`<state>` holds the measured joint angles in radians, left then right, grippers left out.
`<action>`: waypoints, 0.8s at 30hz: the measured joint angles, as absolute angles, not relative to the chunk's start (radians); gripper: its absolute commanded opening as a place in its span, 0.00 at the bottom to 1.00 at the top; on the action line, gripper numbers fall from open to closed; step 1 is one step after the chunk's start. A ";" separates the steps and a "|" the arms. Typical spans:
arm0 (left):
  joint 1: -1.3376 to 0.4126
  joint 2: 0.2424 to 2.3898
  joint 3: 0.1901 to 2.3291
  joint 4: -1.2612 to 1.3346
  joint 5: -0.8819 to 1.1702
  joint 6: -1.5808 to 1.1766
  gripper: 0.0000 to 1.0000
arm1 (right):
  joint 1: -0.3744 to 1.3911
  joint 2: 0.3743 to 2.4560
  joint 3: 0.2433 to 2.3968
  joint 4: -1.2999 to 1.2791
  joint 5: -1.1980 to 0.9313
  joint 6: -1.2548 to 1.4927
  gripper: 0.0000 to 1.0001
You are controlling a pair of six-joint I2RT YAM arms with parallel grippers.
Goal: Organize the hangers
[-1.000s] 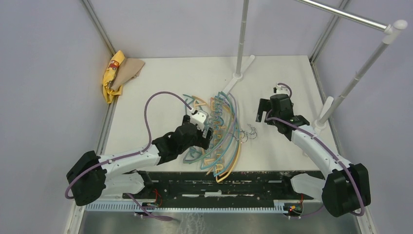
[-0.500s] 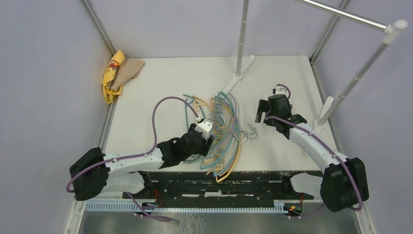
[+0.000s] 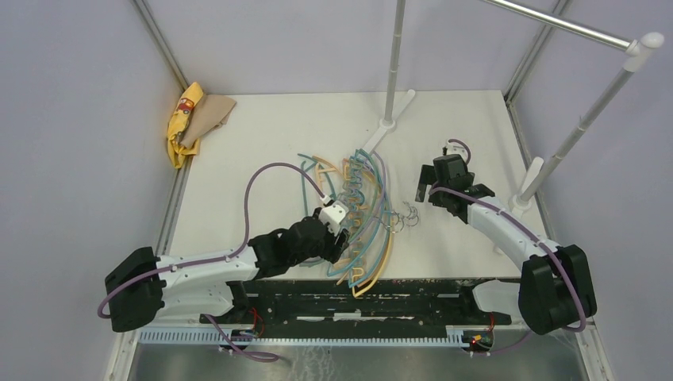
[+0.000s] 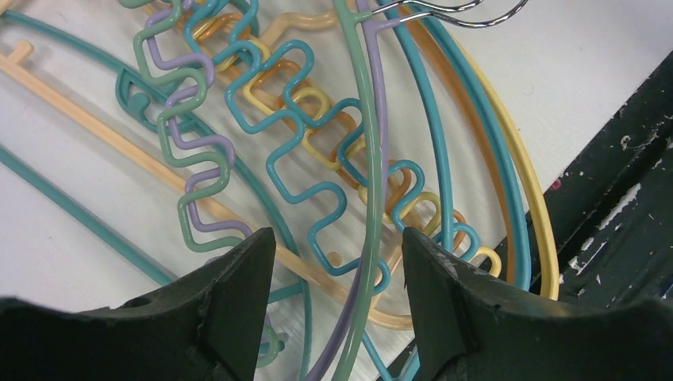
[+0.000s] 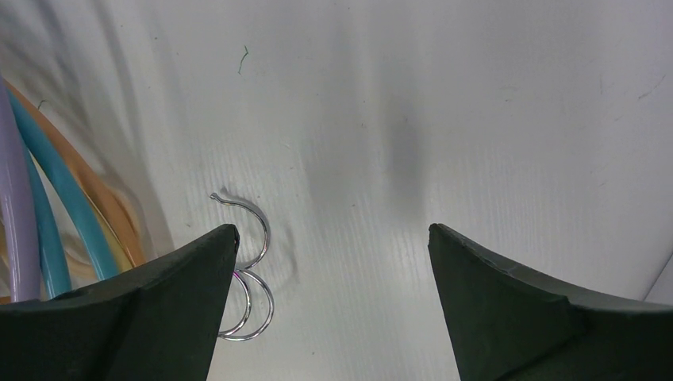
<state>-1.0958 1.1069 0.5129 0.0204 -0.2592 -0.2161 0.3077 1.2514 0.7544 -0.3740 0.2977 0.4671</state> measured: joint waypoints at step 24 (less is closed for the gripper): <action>-1.123 1.270 0.537 0.014 -0.228 -0.210 0.03 | 0.308 1.279 0.747 -0.352 0.318 0.474 0.99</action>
